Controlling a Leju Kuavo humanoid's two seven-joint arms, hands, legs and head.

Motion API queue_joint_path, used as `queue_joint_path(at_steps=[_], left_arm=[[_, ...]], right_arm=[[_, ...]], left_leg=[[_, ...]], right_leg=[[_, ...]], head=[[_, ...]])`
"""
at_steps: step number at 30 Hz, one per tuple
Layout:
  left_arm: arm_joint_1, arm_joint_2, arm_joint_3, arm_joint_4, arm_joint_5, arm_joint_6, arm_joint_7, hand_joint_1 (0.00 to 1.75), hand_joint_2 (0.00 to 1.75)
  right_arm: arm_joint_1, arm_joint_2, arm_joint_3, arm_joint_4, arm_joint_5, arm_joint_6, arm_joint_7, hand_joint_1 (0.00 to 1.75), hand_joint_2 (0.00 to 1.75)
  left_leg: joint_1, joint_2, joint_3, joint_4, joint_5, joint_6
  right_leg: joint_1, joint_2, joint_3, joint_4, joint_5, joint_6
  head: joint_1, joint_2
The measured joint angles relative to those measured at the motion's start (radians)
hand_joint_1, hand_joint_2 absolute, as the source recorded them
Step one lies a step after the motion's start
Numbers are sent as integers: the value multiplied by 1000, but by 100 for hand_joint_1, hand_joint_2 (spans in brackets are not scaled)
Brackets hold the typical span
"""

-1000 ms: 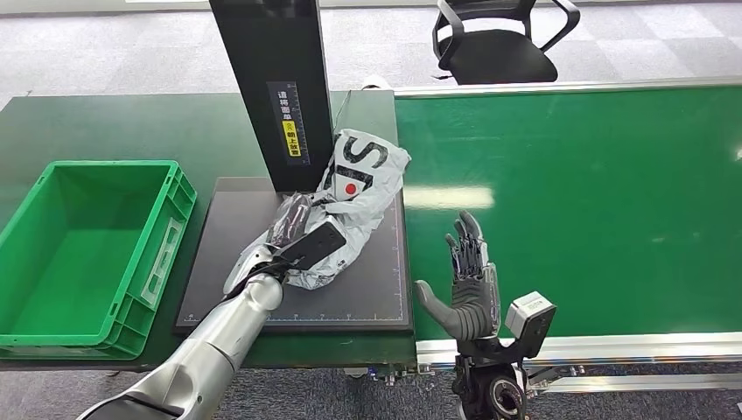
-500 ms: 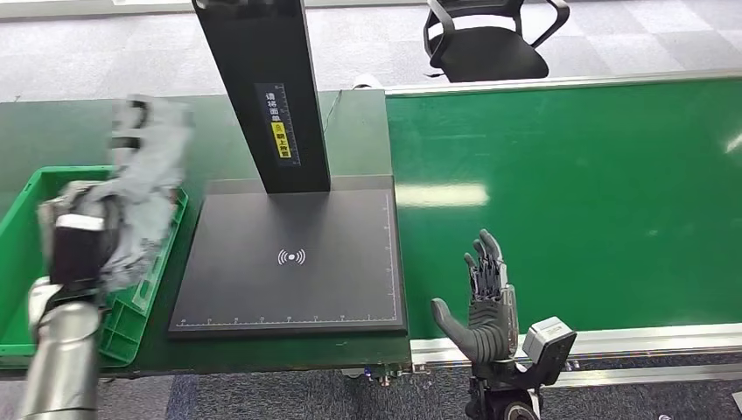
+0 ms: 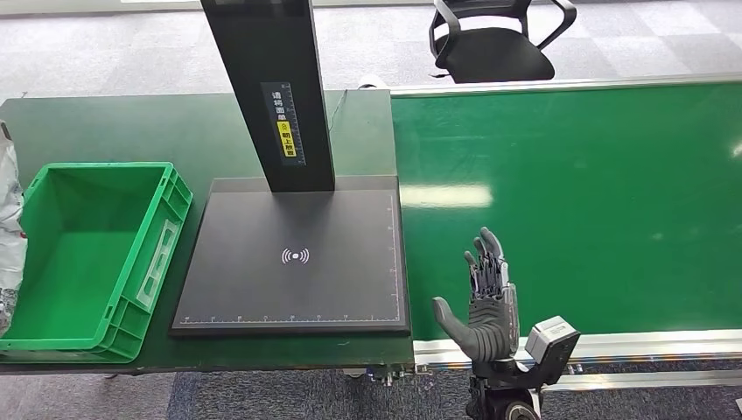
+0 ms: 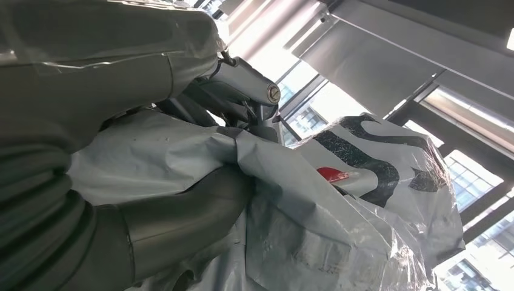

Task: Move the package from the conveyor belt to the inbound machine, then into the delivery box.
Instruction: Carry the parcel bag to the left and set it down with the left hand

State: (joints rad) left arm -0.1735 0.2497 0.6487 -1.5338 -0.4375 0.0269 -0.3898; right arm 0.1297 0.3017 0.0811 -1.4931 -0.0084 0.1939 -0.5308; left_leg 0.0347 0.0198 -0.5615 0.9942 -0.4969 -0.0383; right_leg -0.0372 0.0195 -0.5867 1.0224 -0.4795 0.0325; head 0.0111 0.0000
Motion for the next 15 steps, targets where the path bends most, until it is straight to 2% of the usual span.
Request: queue_joint_path(at_steps=[3,7,15], left_arm=[[-13,8,4,2,-48,-14,37,175,175],[-82,34,-19,65,-135,-15,81,175,175],[-139,62,-48,141,-149,-10,86,175,175]], right_arm=[[0,4,-4,0,0,6,0,0,175],[-4,6,-5,0,1,16,0,0,175],[-9,8,-8,0,2,19,0,0,175]], left_leg=[[0,0,1,0,0,0],[0,-2,1,0,1,0],[0,-1,1,0,1,0]], right_leg=[[0,0,0,0,0,0],[0,-2,2,0,0,0],[0,-2,2,0,0,0]], head=[[0,0],[0,0],[0,0]])
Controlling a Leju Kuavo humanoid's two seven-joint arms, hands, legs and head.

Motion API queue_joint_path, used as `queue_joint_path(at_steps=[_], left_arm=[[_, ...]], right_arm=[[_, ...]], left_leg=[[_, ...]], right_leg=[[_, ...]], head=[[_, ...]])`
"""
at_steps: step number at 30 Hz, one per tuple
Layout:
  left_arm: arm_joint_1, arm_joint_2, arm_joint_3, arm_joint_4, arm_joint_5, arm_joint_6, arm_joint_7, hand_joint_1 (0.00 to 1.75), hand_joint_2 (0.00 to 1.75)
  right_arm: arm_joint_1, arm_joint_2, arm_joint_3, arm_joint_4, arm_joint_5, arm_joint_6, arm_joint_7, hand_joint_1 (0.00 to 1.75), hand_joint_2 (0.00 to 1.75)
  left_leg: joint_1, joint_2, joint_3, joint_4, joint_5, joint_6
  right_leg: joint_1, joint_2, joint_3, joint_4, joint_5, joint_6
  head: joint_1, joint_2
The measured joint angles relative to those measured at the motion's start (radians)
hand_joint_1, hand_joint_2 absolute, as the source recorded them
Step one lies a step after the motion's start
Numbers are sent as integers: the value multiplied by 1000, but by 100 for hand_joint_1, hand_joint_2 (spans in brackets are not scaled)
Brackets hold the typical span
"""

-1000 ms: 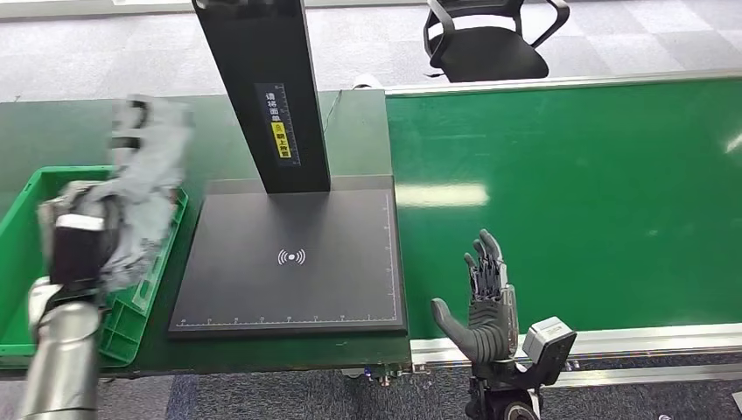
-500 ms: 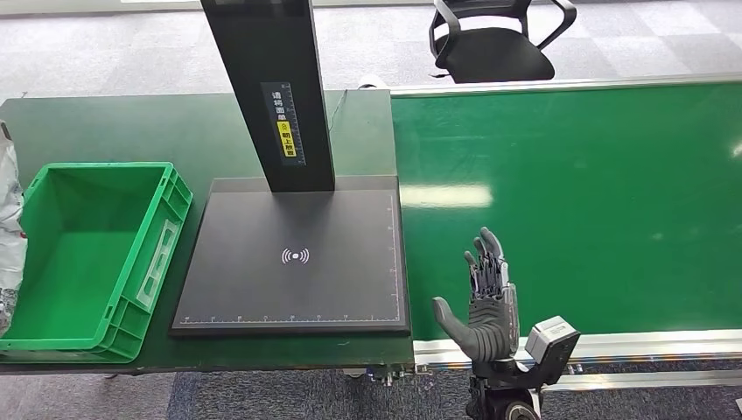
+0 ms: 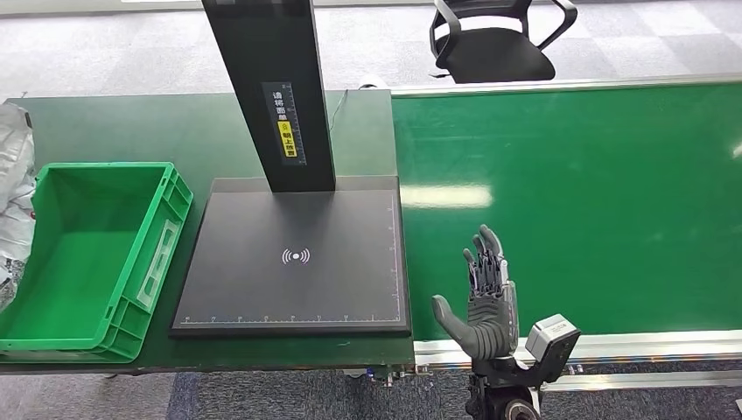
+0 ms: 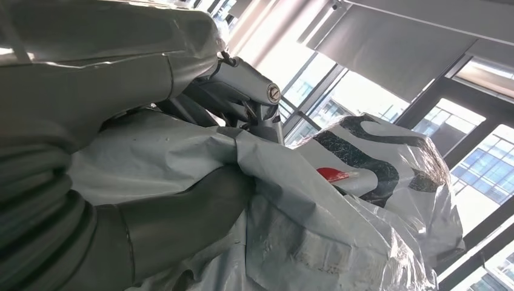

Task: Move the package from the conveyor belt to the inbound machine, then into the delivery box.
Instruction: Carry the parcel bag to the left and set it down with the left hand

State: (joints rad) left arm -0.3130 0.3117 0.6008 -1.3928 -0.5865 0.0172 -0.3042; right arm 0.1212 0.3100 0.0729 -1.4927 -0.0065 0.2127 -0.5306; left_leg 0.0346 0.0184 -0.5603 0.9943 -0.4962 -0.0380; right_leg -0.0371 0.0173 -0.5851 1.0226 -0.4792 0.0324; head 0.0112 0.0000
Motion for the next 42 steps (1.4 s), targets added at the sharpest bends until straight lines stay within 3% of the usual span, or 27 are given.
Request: queue_joint_path(at_steps=[5,10,14,19,31,35,42], left_arm=[[-68,23,-29,75,-67,-9,47,173,175],[-286,77,-120,317,-191,12,109,172,175],[-440,90,-193,510,-266,34,164,169,175],[-537,90,-241,673,-301,53,188,157,175],[-545,84,-267,815,-314,69,192,154,175],[-535,91,-263,829,-279,56,151,155,175],[-384,112,-198,789,-166,47,39,171,175]], right_arm=[[-6,0,-1,2,-1,5,0,0,175],[-18,0,2,11,-2,9,0,0,175],[-13,-1,7,12,-4,3,-1,0,175],[3,-3,7,12,-9,-3,-3,0,175],[6,-3,13,17,-13,-3,-3,0,175],[9,-5,16,21,-13,-7,-7,0,175],[19,-7,14,22,-14,-12,-10,0,175]], left_leg=[[0,-2,0,0,1,0],[0,-6,0,0,4,0],[0,-5,0,0,4,0],[0,-3,-1,0,3,0],[0,-2,-2,0,3,0],[0,-2,-3,0,3,0],[0,0,-4,0,3,-1]], right_leg=[[0,-2,-1,0,0,0],[0,-4,1,0,1,-1],[0,-4,2,0,2,-1],[0,-4,0,0,2,-1],[0,-3,-2,0,2,-1],[0,-3,-2,0,2,-1],[0,0,-4,0,2,-1]], head=[[0,0],[0,0],[0,0],[0,0],[0,0],[0,0],[0,0]])
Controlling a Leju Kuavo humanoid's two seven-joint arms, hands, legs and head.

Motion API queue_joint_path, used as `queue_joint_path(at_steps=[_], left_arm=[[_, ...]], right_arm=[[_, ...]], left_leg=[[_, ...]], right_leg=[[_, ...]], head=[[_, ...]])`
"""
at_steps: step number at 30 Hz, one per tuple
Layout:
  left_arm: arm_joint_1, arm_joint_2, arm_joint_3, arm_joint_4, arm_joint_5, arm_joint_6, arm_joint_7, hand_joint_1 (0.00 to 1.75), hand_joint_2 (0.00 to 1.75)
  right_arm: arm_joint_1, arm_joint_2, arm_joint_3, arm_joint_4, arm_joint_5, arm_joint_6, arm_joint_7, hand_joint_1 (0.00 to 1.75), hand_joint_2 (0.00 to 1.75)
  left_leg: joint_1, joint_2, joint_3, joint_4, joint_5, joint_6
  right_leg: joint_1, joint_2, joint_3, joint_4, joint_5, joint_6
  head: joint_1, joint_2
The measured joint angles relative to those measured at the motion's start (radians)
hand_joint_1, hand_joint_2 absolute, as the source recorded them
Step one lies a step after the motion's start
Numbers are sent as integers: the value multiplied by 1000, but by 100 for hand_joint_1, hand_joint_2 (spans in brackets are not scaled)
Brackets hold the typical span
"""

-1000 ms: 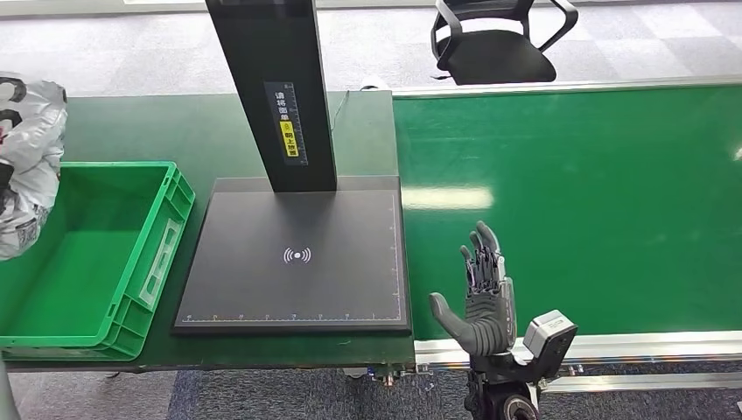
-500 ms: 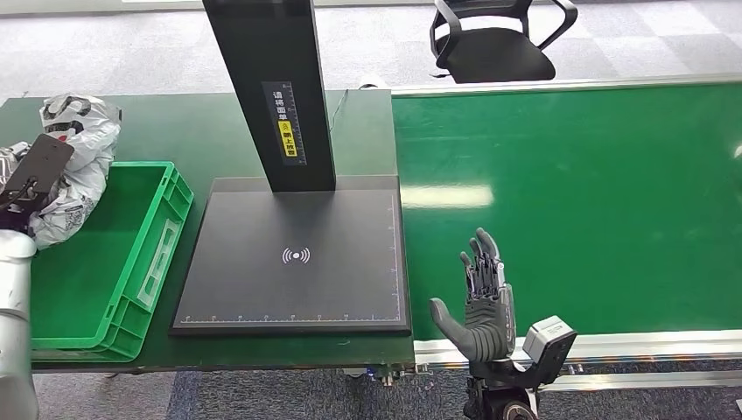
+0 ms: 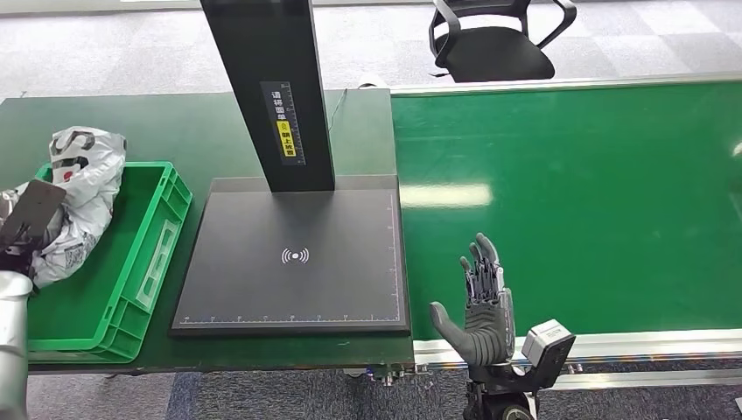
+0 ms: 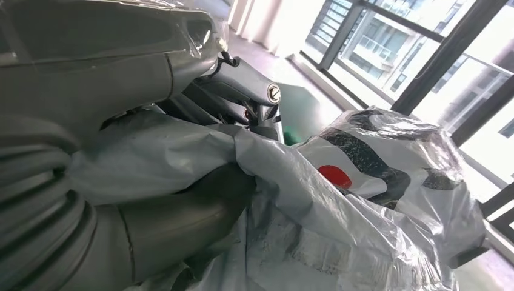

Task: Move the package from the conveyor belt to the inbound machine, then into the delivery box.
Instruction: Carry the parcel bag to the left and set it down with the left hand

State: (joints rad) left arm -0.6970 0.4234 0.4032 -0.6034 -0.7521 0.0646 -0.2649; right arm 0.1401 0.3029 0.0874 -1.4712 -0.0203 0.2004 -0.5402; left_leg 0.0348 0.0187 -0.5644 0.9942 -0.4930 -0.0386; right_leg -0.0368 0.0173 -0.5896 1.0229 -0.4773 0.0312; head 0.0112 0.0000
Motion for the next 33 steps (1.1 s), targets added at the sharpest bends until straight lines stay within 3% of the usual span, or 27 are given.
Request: queue_joint_path(at_steps=[7,11,18,26,29,33], left_arm=[[111,11,62,-81,31,-37,-11,163,175],[153,16,88,-119,51,-64,-16,3,175],[211,9,126,-194,96,-81,-47,0,175],[290,-46,130,-419,177,-102,-67,0,175],[328,-79,131,-525,257,-65,-119,0,175],[414,-161,121,-734,399,1,-210,0,175]], right_arm=[[-8,0,0,4,3,2,2,0,175],[-9,0,-1,4,6,2,5,0,175],[-9,1,-6,4,19,2,13,0,175],[-7,2,-9,4,21,-2,14,0,175],[-6,2,-10,4,22,-7,14,0,175],[-6,9,-12,3,23,-18,18,0,175]], left_leg=[[0,-1,-1,0,0,0],[0,-1,-1,0,0,0],[0,-1,-1,0,0,0],[0,-1,-1,0,0,0],[0,-1,-1,0,0,0],[-1,-1,-1,0,-1,0]], right_leg=[[0,0,0,0,0,0],[0,0,0,0,0,0],[0,0,-1,0,0,0],[0,0,-1,0,0,0],[0,0,-1,0,0,0],[-1,0,-1,-1,0,0]], head=[[0,0],[0,0],[0,0],[0,0],[0,0],[0,0]])
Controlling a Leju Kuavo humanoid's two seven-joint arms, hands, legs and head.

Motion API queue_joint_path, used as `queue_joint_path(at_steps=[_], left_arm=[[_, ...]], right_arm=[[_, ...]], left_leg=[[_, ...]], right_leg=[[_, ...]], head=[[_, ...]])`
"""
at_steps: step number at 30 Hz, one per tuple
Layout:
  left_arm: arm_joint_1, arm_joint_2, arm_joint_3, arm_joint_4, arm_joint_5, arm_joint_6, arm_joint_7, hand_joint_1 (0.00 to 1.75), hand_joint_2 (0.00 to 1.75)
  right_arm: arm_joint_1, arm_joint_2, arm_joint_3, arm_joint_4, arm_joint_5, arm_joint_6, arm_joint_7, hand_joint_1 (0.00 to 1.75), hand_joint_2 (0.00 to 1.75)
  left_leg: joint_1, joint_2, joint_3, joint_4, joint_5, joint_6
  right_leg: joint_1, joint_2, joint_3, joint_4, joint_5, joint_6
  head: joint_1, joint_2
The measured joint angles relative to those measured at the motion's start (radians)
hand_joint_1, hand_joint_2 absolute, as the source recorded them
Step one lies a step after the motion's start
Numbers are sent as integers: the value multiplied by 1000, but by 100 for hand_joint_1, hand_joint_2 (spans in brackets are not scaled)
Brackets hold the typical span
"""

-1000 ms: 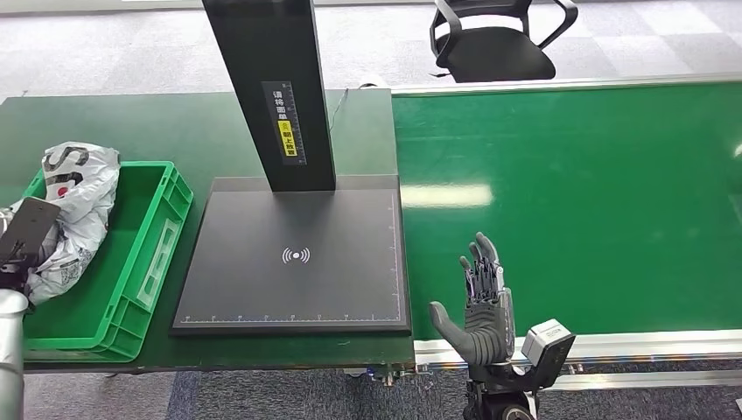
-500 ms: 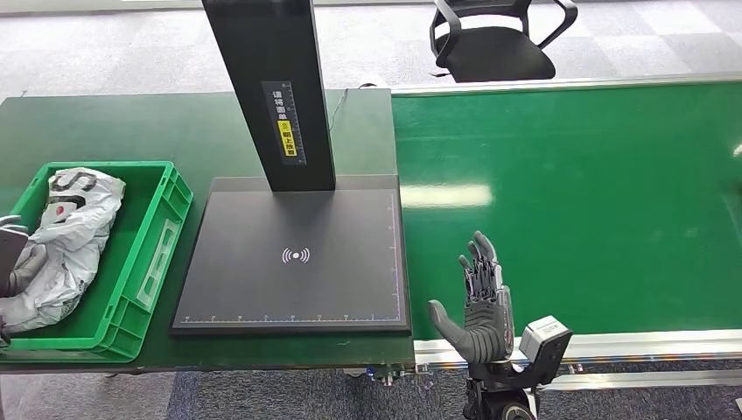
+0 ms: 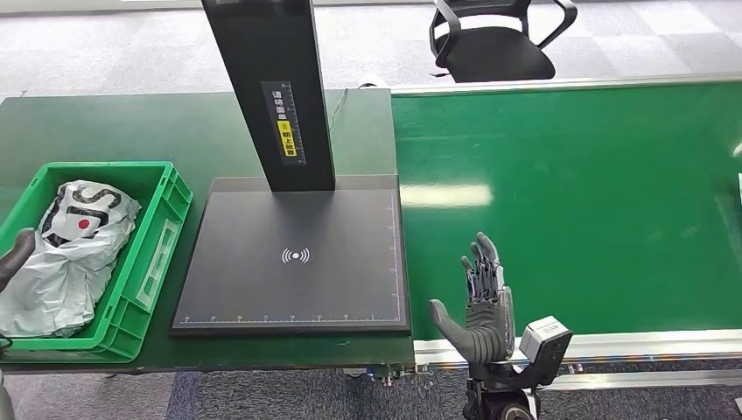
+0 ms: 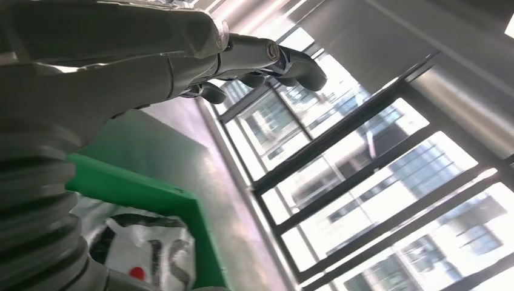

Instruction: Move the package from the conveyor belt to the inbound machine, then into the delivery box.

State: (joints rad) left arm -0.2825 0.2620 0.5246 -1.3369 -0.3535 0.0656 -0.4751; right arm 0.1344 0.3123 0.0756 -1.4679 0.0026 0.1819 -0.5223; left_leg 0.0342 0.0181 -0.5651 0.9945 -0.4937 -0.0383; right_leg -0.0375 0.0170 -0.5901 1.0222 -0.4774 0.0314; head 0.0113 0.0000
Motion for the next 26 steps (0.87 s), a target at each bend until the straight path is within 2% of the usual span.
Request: queue_joint_path(at_steps=[4,8,12,16,20,23,26], left_arm=[[123,-100,-85,-185,17,44,-52,0,175],[241,-201,-278,-271,-12,73,-76,0,175],[304,-287,-470,-255,19,-14,-70,0,175],[324,-361,-616,-171,43,-115,-55,0,175],[327,-429,-710,-63,21,-108,-35,0,175],[325,-459,-741,-16,16,-92,-19,0,175],[323,-466,-742,-3,8,-86,-7,0,175]], right_arm=[[4,6,-3,-1,22,-34,8,0,175],[6,9,-5,0,69,-81,12,0,0],[5,9,-3,10,109,-107,19,0,175],[-2,9,7,34,144,-117,25,0,175],[-17,8,35,72,183,-113,27,0,175],[-33,6,57,101,202,-106,28,0,175],[-45,5,70,122,210,-100,28,0,175]], left_leg=[[-2,-1,0,0,-1,1],[-3,-1,1,0,-2,2],[-3,-2,1,0,-2,2],[-3,-2,1,0,-2,2],[-3,-2,1,0,-2,2],[-2,-2,1,0,-2,2],[-2,-3,1,0,-2,2]], right_leg=[[-2,-1,0,-1,-1,1],[-3,-1,1,-1,-1,1],[-3,-2,2,-1,-1,1],[-3,-2,3,-1,-1,1],[-3,-2,3,-1,-1,1],[-3,-2,3,-1,-1,1],[-2,-2,3,-1,-1,1]], head=[[0,0],[0,0],[0,0],[0,0],[0,0],[0,0],[-1,0]])
